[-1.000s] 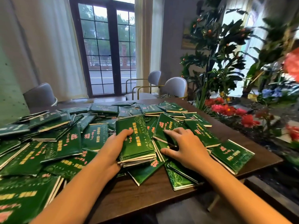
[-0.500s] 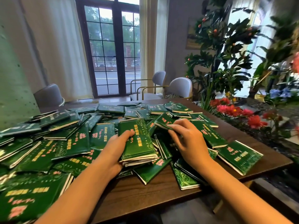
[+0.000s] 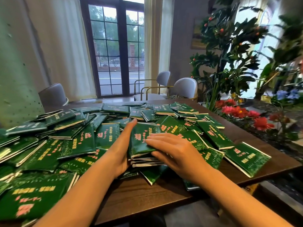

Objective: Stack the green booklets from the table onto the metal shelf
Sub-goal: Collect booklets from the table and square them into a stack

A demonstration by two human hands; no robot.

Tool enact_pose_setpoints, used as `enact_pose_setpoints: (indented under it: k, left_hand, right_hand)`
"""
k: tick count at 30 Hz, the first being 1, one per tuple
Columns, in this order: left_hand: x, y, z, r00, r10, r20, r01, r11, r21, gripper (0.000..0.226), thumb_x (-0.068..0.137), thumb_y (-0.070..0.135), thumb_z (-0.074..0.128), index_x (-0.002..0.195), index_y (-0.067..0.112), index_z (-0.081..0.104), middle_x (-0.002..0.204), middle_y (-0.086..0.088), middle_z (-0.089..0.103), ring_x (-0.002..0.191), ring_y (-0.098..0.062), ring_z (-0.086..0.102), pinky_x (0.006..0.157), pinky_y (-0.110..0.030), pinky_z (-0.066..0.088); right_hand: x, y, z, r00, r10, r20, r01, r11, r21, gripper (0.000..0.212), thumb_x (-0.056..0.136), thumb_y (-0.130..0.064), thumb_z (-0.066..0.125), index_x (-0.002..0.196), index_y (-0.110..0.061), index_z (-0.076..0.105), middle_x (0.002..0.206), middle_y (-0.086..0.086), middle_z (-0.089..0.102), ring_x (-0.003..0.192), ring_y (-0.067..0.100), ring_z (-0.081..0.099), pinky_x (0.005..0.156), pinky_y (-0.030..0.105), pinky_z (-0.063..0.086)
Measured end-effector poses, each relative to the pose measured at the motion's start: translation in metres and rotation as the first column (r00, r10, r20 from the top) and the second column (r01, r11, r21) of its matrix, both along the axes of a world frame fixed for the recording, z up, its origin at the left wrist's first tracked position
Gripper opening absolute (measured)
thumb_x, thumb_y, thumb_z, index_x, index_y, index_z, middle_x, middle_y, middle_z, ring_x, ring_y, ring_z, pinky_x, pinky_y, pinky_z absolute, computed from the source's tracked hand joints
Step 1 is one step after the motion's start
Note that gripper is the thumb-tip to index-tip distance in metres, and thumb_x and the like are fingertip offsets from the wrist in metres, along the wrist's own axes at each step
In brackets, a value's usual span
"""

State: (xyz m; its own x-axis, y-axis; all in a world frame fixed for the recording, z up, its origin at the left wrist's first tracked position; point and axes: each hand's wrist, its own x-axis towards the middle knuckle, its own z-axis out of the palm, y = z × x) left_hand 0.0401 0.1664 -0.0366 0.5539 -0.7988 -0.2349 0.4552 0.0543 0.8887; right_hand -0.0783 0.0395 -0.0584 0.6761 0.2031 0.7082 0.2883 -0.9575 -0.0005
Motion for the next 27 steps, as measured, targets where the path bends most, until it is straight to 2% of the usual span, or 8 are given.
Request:
enact_pose_setpoints:
  k: [4, 7, 9, 11, 13, 16, 20, 27]
  left_hand:
    - [-0.003, 0.003, 0.001, 0.999, 0.024, 0.042, -0.028, 0.996, 0.08, 0.029, 0.087, 0.024, 0.061, 0.102, -0.001, 0.065, 0.075, -0.02, 0.07, 0.057, -0.028, 0.068, 0.054, -0.036, 0.059]
    - [-0.002, 0.005, -0.001, 0.997, 0.067, 0.038, -0.071, 0.992, 0.104, 0.027, 0.092, 0.019, 0.059, 0.108, -0.002, 0.061, 0.083, -0.021, 0.073, 0.064, -0.029, 0.071, 0.053, -0.038, 0.059]
    - [-0.002, 0.006, -0.002, 0.997, 0.075, 0.026, -0.077, 0.992, 0.101, 0.026, 0.092, 0.019, 0.058, 0.109, -0.001, 0.06, 0.079, -0.019, 0.073, 0.061, -0.027, 0.071, 0.049, -0.035, 0.058]
    - [-0.003, 0.007, -0.003, 0.997, 0.079, 0.023, -0.08, 0.993, 0.088, 0.029, 0.092, 0.02, 0.059, 0.112, -0.001, 0.059, 0.079, -0.018, 0.073, 0.061, -0.027, 0.071, 0.048, -0.034, 0.056]
    - [-0.005, 0.008, -0.004, 0.996, 0.078, 0.037, -0.081, 0.994, 0.071, 0.03, 0.093, 0.02, 0.058, 0.114, -0.002, 0.058, 0.081, -0.019, 0.073, 0.063, -0.027, 0.071, 0.048, -0.033, 0.056]
    - [-0.007, 0.008, -0.006, 0.994, 0.086, 0.067, -0.089, 0.994, 0.055, 0.031, 0.092, 0.02, 0.059, 0.116, 0.001, 0.056, 0.086, -0.018, 0.074, 0.068, -0.027, 0.072, 0.051, -0.034, 0.057]
    - [-0.007, 0.008, -0.008, 0.99, 0.112, 0.083, -0.116, 0.992, 0.046, 0.035, 0.091, 0.021, 0.061, 0.12, 0.004, 0.052, 0.095, -0.02, 0.073, 0.076, -0.029, 0.072, 0.056, -0.036, 0.059]
    - [-0.005, 0.006, -0.011, 0.989, 0.117, 0.088, -0.121, 0.992, 0.041, 0.04, 0.089, 0.022, 0.063, 0.123, 0.003, 0.051, 0.099, -0.02, 0.072, 0.08, -0.029, 0.072, 0.055, -0.034, 0.058]
  right_hand:
    - [-0.007, 0.0, 0.006, 0.982, 0.039, -0.183, -0.018, 0.993, 0.116, 0.046, 0.099, -0.04, 0.036, 0.135, -0.015, 0.05, 0.131, 0.001, 0.058, 0.125, 0.013, 0.049, 0.104, 0.027, 0.038]
    - [-0.017, -0.01, 0.012, 0.967, -0.162, -0.194, 0.215, 0.933, 0.288, 0.048, 0.096, -0.042, 0.038, 0.141, -0.024, 0.041, 0.132, -0.003, 0.054, 0.123, 0.009, 0.045, 0.102, 0.029, 0.038]
    - [-0.023, -0.024, 0.017, 0.842, -0.431, -0.326, 0.511, 0.831, 0.22, 0.051, 0.097, -0.042, 0.041, 0.145, -0.026, 0.033, 0.139, -0.002, 0.048, 0.129, 0.014, 0.04, 0.105, 0.035, 0.036]
    - [-0.027, -0.038, 0.02, 0.593, -0.637, -0.493, 0.729, 0.685, -0.01, 0.063, 0.095, -0.049, 0.04, 0.149, -0.024, 0.02, 0.144, 0.003, 0.042, 0.131, 0.023, 0.037, 0.106, 0.039, 0.035]
    - [-0.032, -0.047, 0.018, 0.412, -0.714, -0.566, 0.799, 0.581, -0.151, 0.074, 0.092, -0.058, 0.038, 0.151, -0.022, 0.011, 0.144, 0.008, 0.042, 0.131, 0.028, 0.037, 0.106, 0.042, 0.035]
    - [-0.034, -0.048, 0.012, 0.325, -0.731, -0.601, 0.835, 0.52, -0.18, 0.081, 0.089, -0.066, 0.035, 0.151, -0.02, 0.008, 0.144, 0.012, 0.041, 0.135, 0.03, 0.033, 0.108, 0.044, 0.032]
    - [-0.033, -0.051, 0.005, 0.443, -0.675, -0.59, 0.841, 0.542, 0.012, 0.088, 0.085, -0.064, 0.049, 0.15, -0.021, 0.01, 0.142, 0.013, 0.037, 0.131, 0.032, 0.036, 0.103, 0.043, 0.036]
    - [-0.026, -0.049, 0.008, 0.823, -0.429, -0.373, 0.567, 0.576, 0.589, 0.077, 0.081, -0.017, 0.073, 0.144, -0.024, 0.029, 0.138, 0.008, 0.038, 0.128, 0.022, 0.04, 0.101, 0.03, 0.032]
